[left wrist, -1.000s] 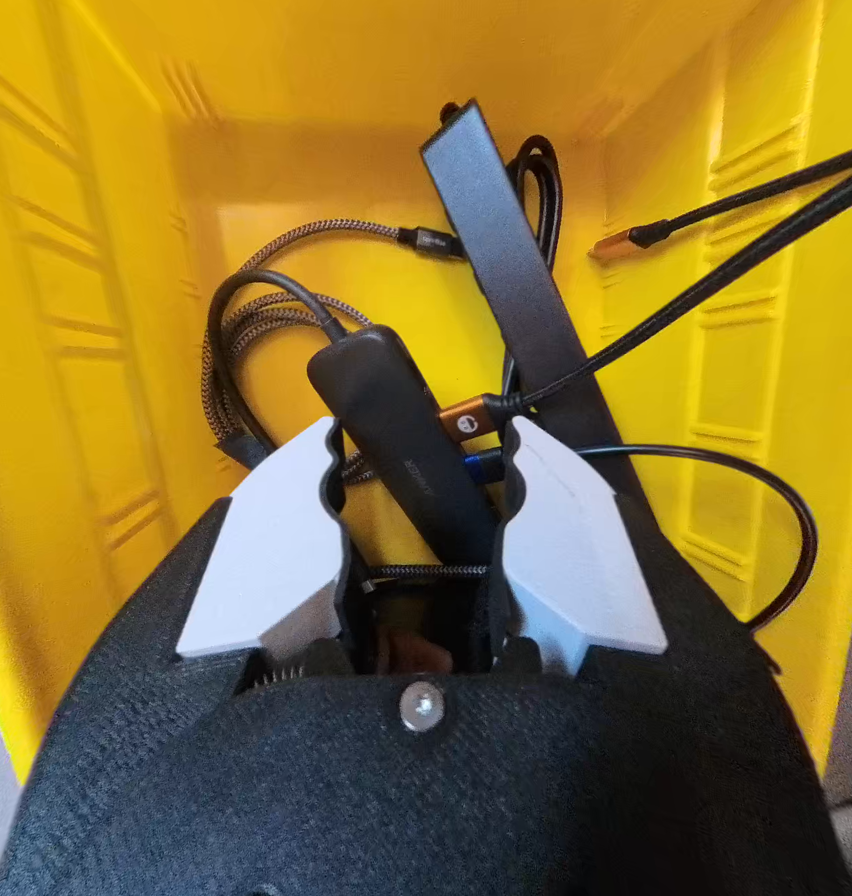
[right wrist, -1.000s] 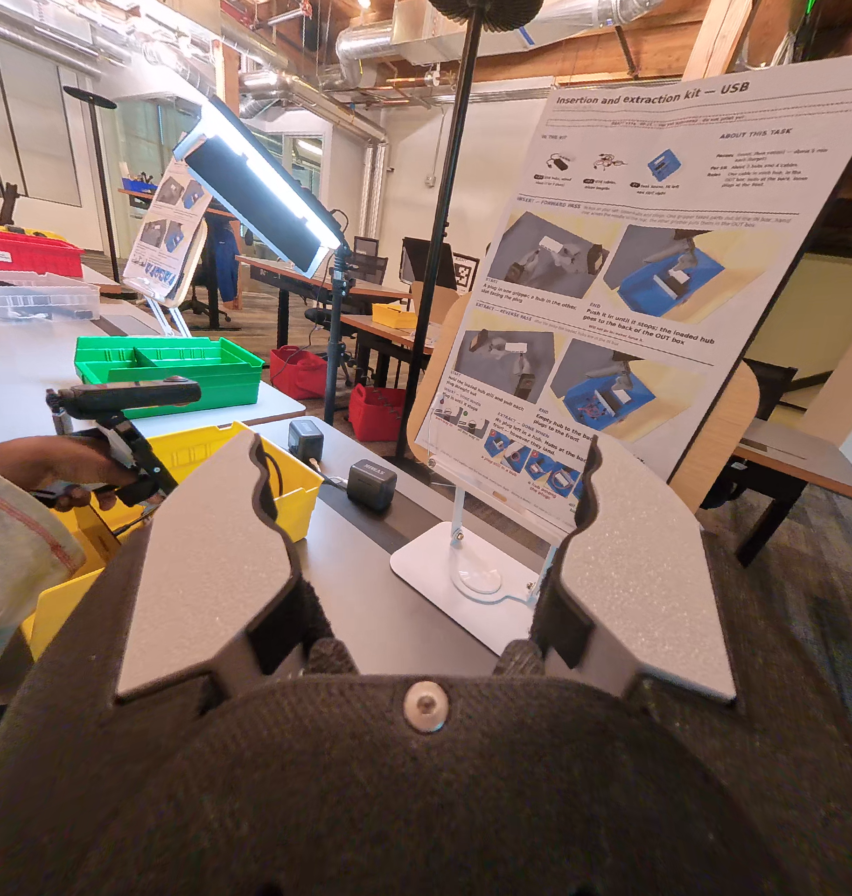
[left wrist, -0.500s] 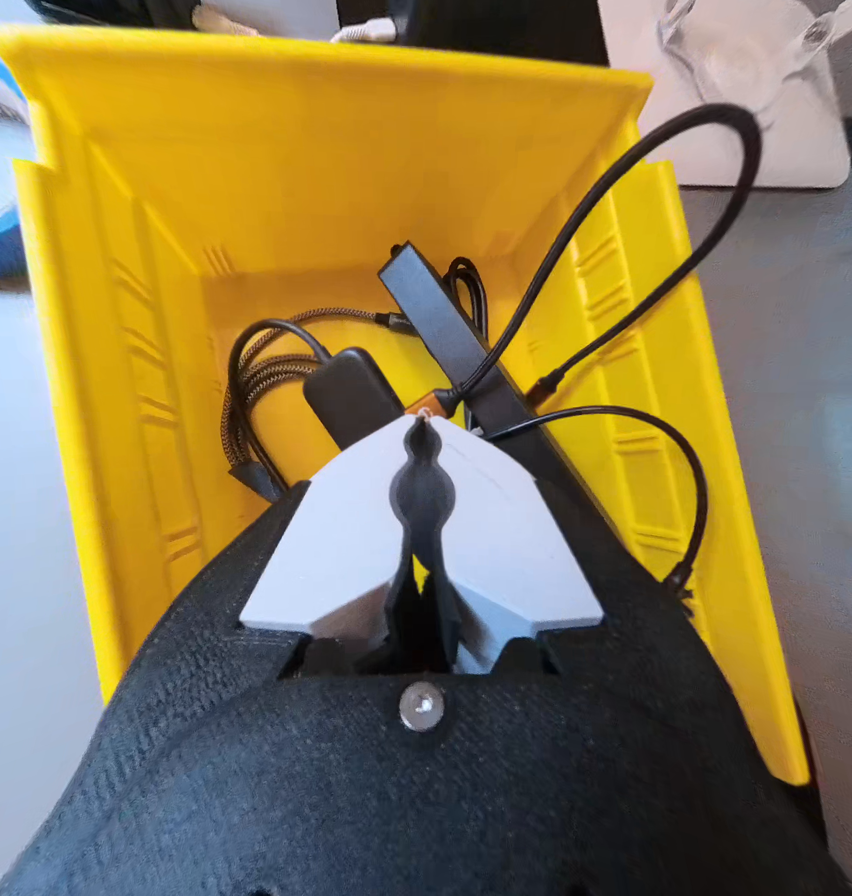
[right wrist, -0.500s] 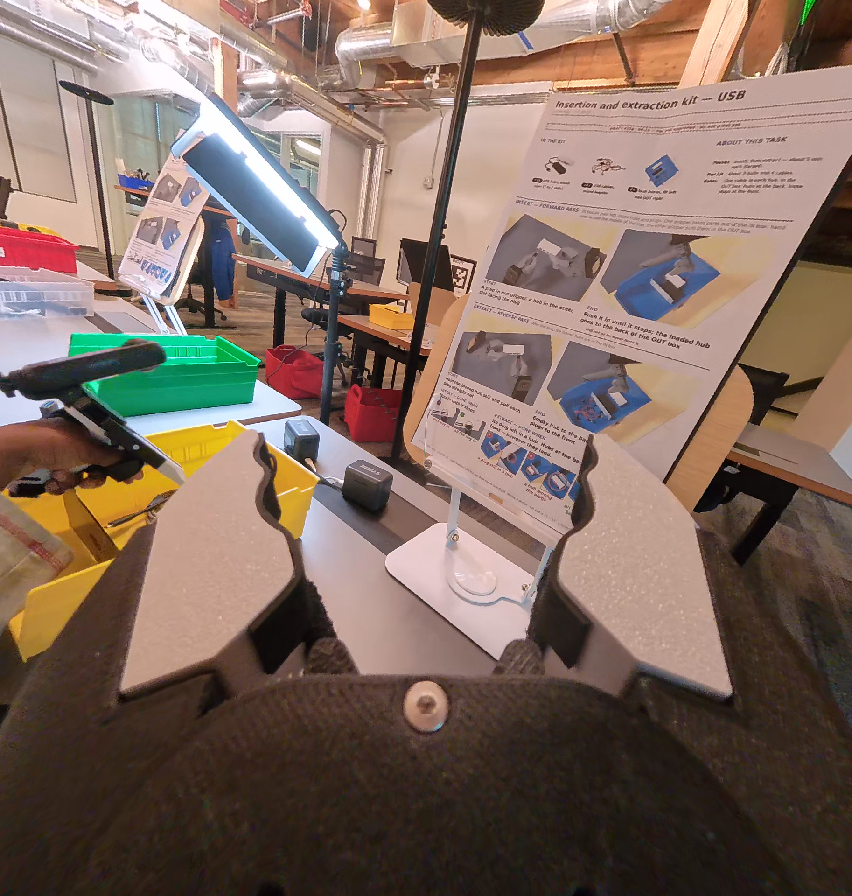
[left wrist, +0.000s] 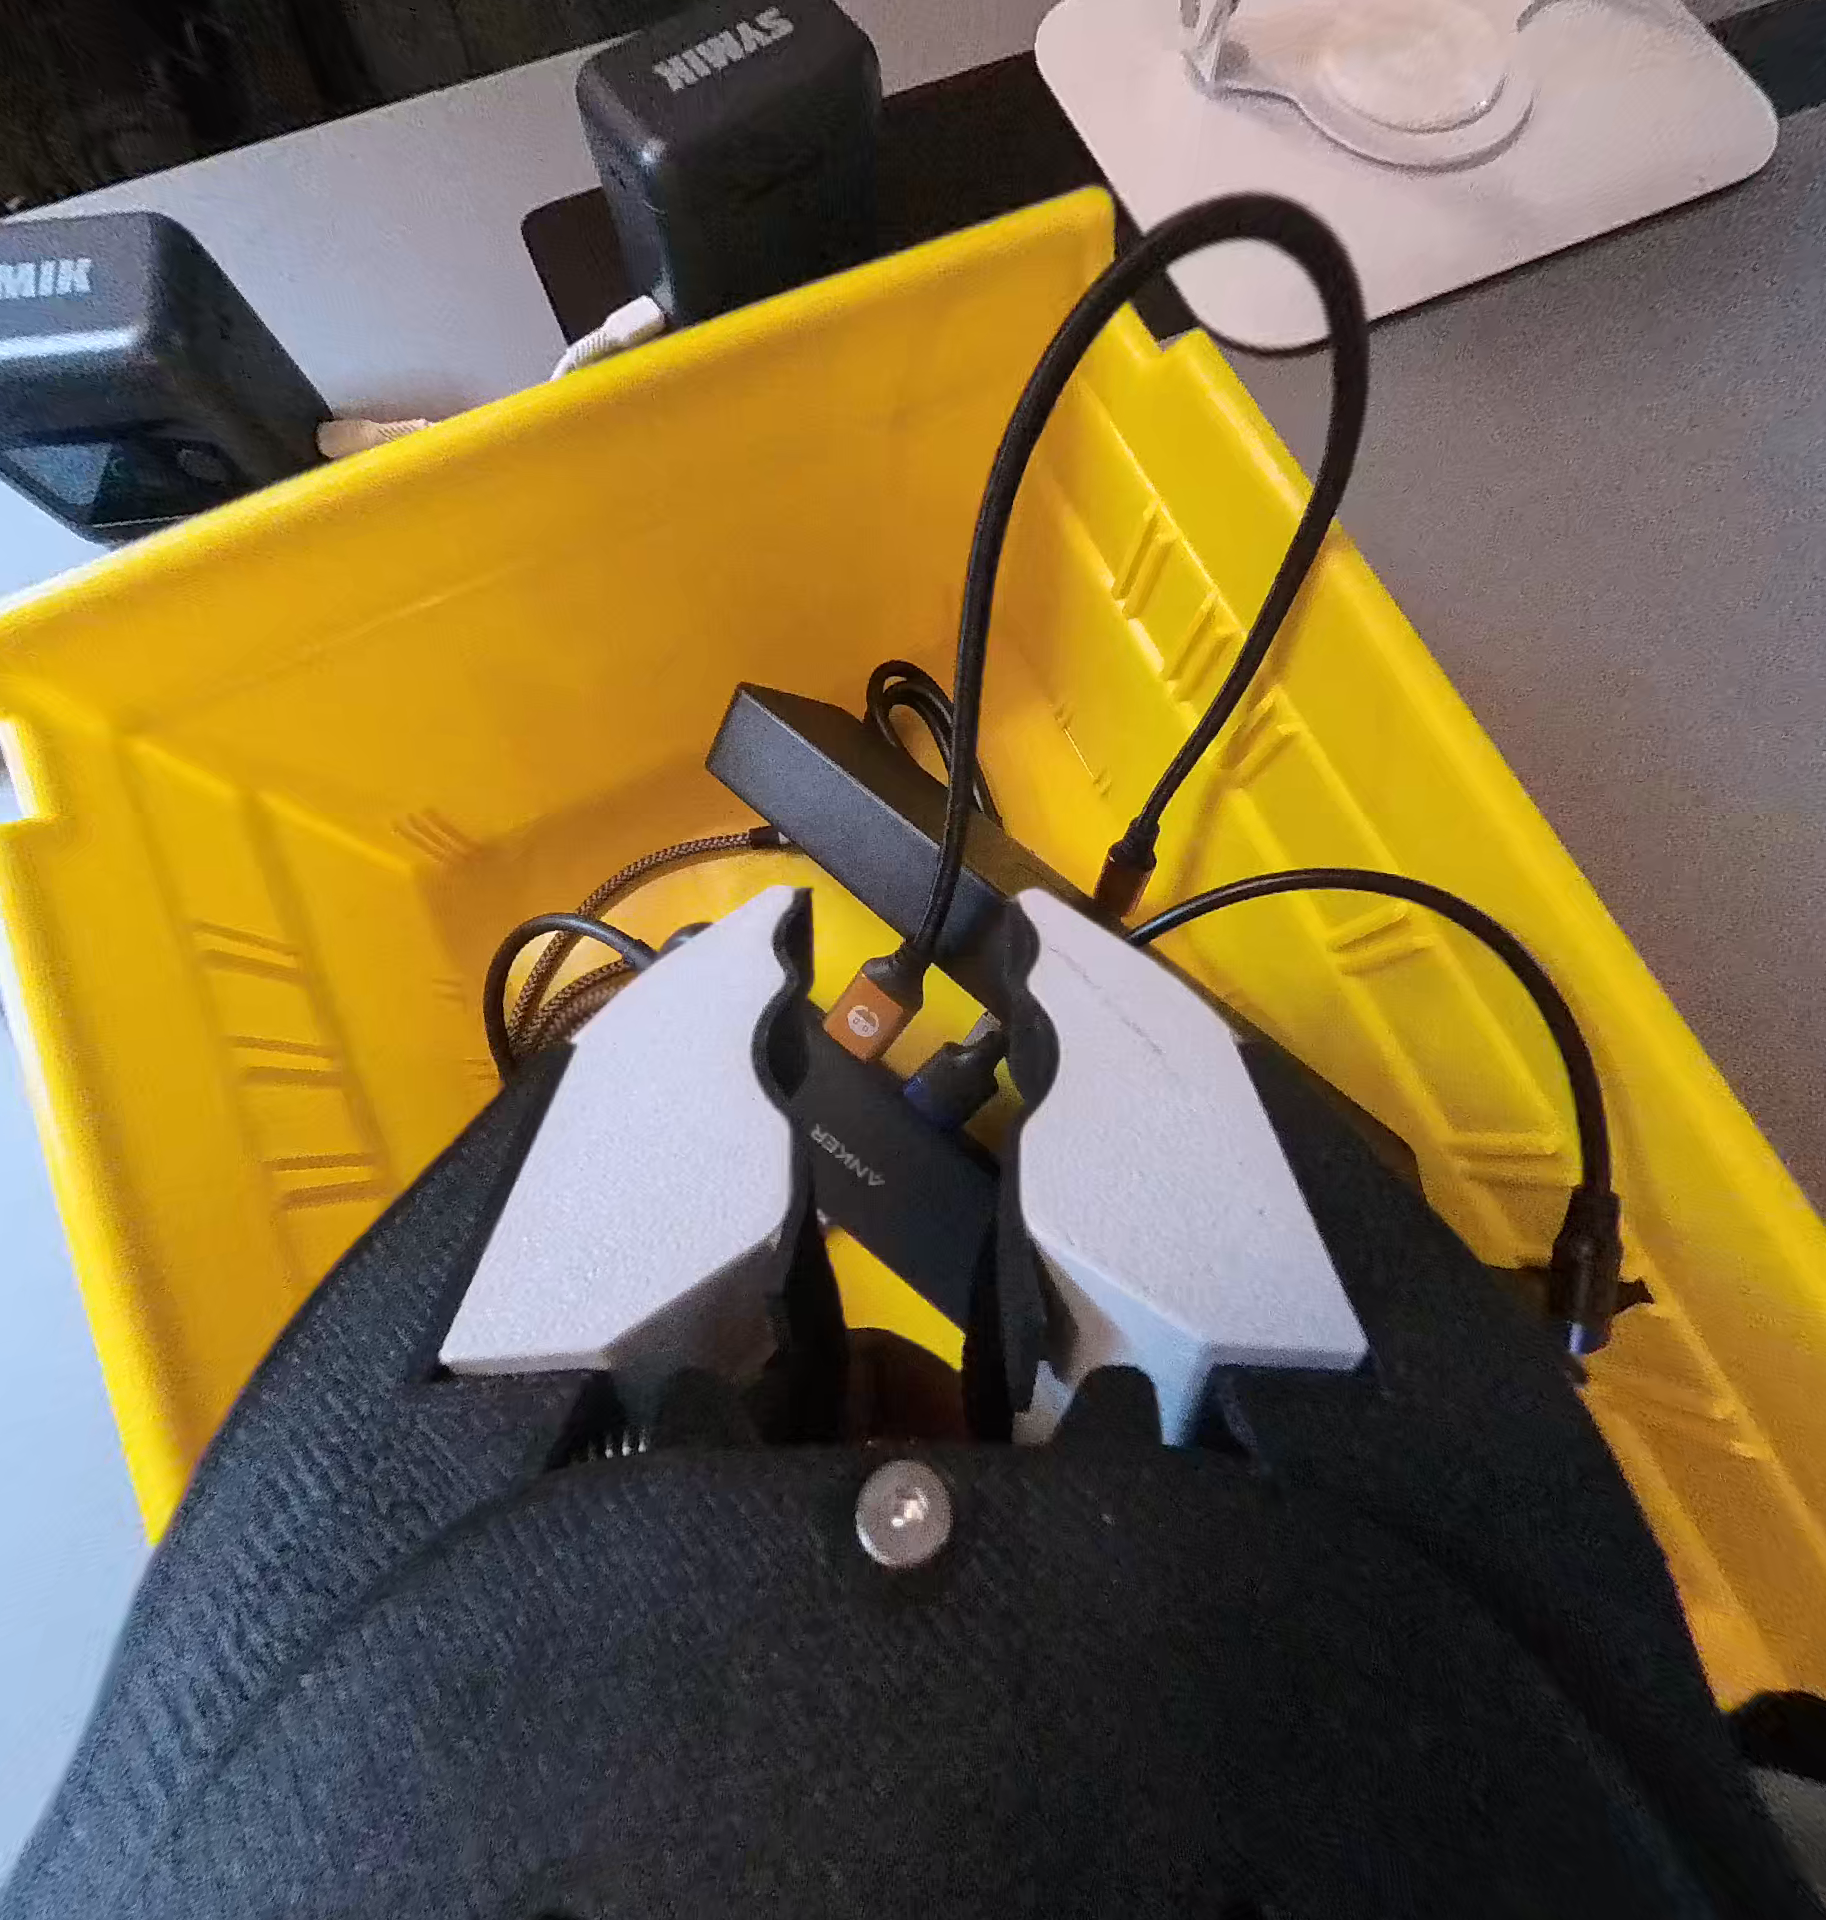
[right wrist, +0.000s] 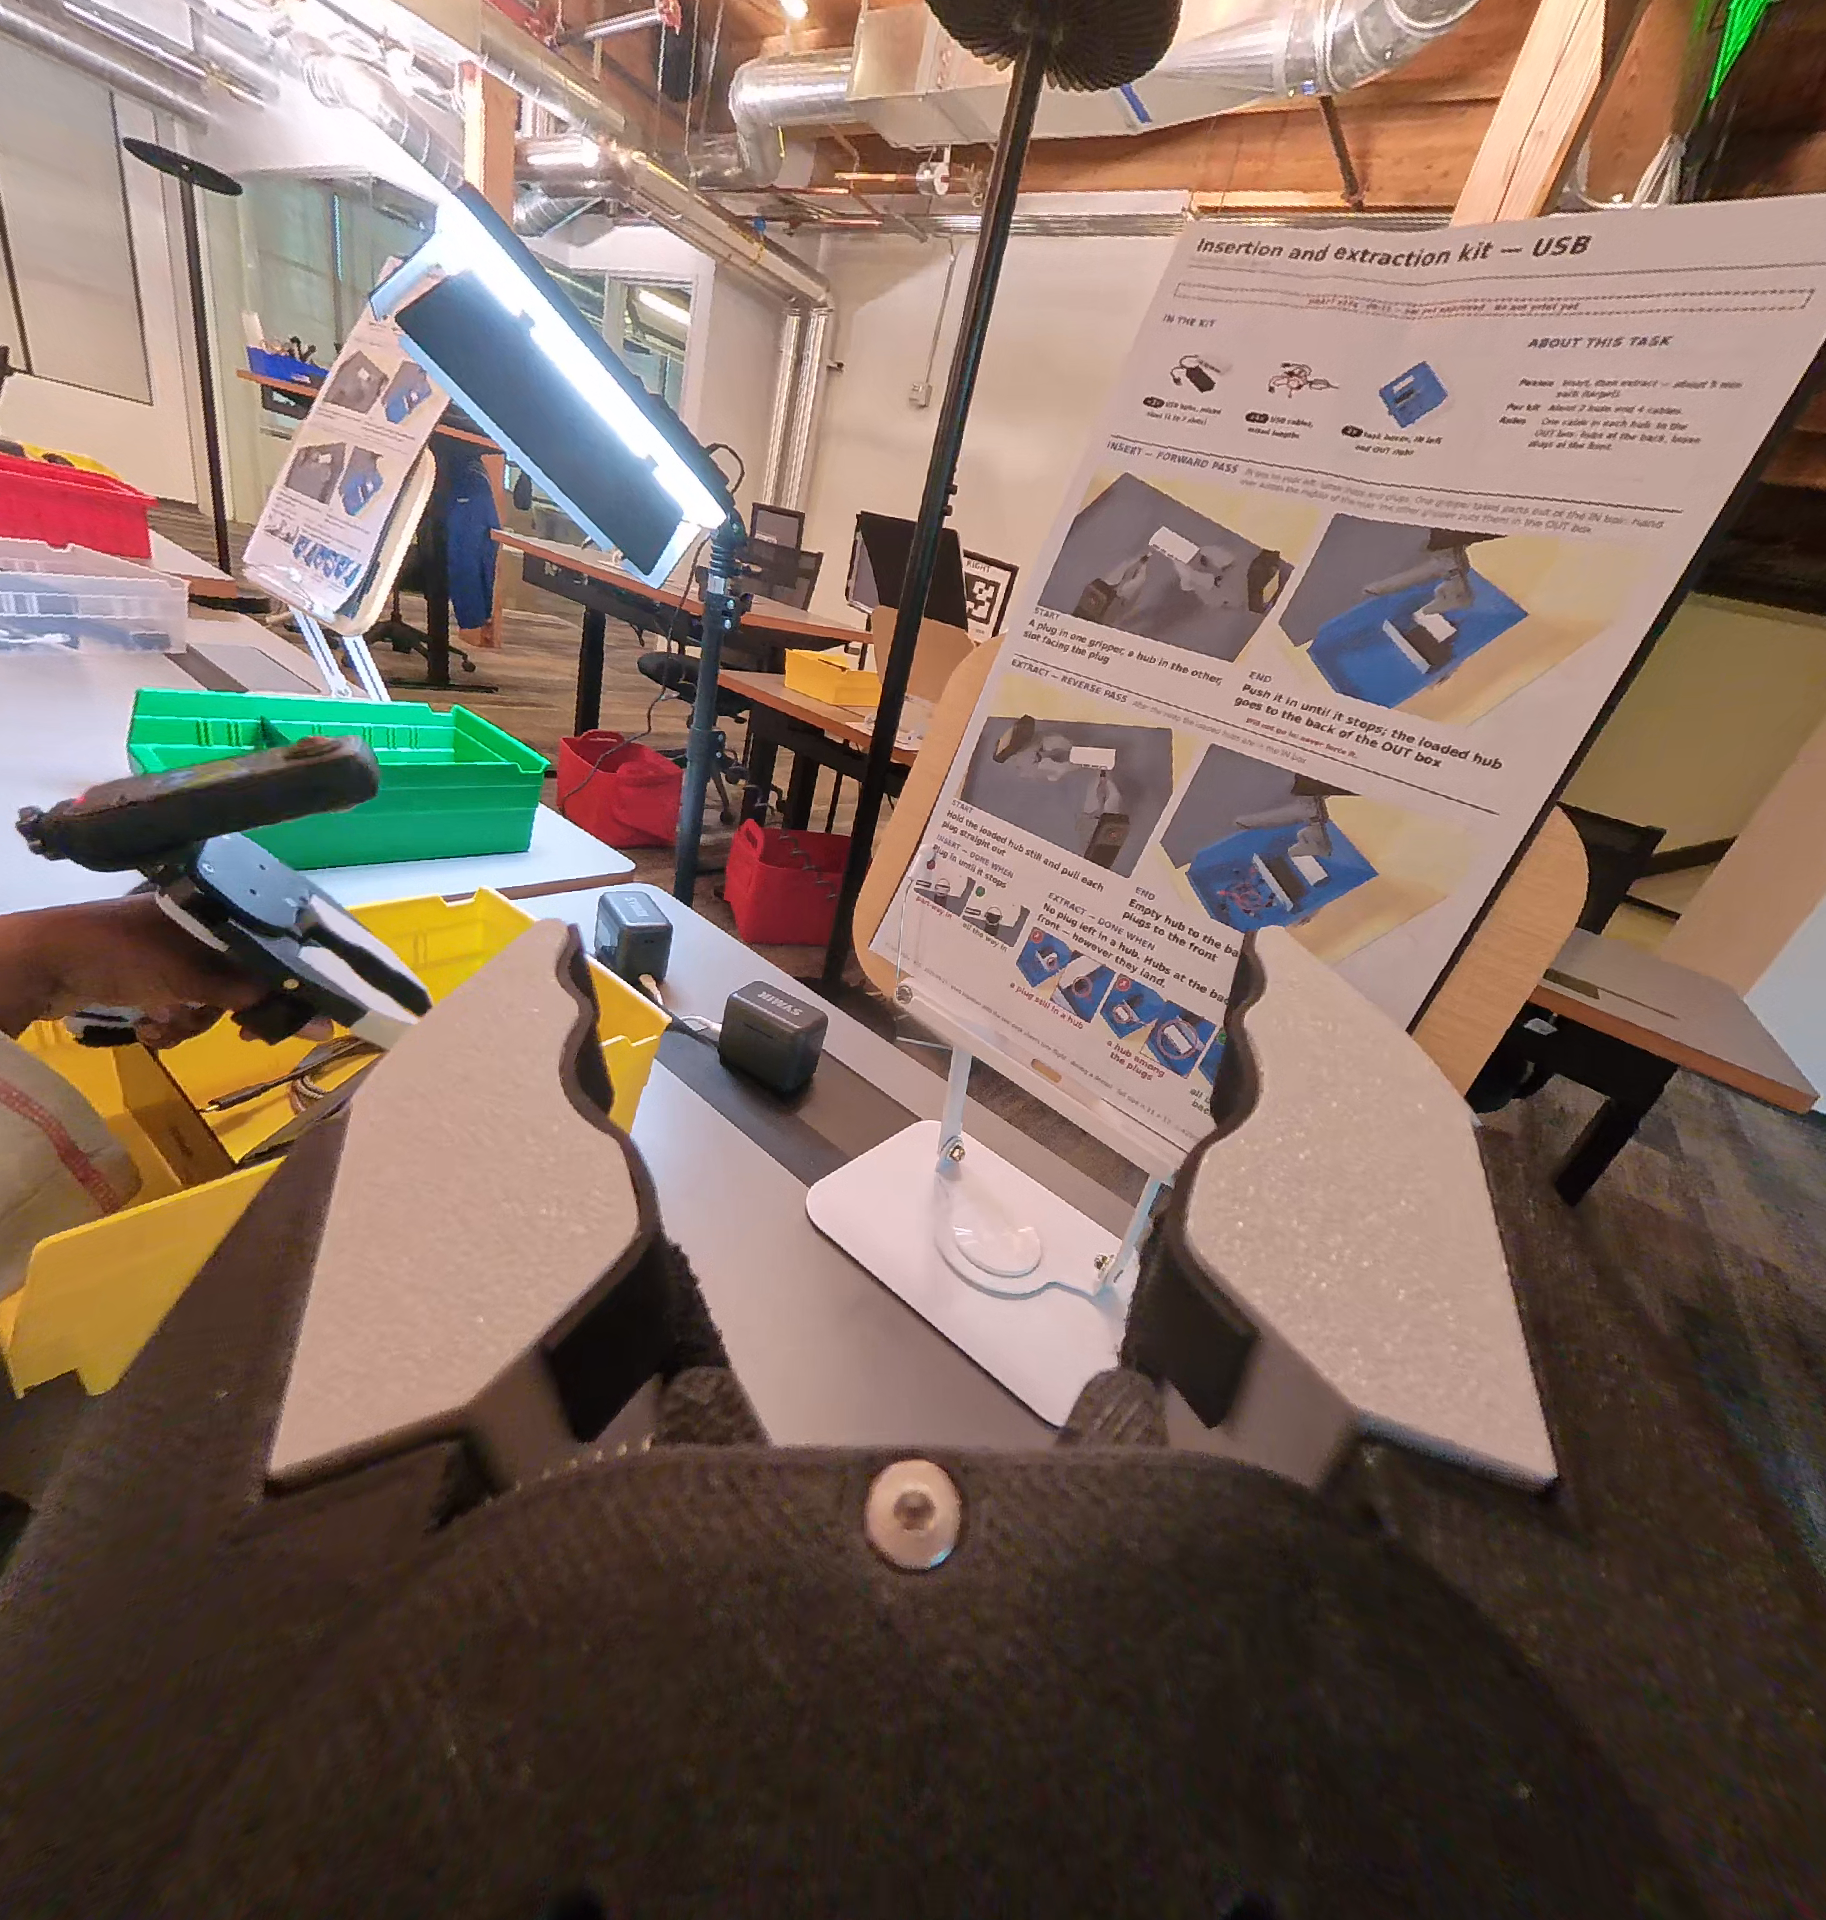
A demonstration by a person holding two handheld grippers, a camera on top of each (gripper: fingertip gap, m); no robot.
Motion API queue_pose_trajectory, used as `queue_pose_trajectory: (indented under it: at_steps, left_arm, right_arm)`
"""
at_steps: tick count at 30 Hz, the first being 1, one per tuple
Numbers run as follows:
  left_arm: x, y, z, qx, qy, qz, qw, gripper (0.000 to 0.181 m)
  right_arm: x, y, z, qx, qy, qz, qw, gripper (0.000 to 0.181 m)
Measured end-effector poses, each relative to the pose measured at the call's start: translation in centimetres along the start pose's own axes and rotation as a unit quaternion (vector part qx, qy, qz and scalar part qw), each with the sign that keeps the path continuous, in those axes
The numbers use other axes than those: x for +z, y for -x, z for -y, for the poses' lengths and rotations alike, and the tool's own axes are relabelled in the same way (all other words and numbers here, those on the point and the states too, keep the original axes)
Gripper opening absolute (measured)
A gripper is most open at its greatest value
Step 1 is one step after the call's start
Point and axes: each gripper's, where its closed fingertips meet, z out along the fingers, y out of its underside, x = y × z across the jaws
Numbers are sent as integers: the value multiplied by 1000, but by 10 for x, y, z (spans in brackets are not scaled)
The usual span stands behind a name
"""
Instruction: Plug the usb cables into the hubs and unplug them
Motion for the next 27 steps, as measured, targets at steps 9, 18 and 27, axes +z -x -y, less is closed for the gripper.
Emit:
queue_pose_trajectory:
  at_steps: [9,18,27]
  left_arm:
    - [6,-7,1,5,21,0,1000,32]
    - [-7,-11,17,7,-8,3,1000,4]
    - [-89,-12,78,43,-154,121,980,4]
  right_arm:
    - [2,4,-1,-5,3,6,1000,114]
    - [2,7,1,-8,-1,13,1000,112]
    - [8,28,1,-11,2,50,999,109]
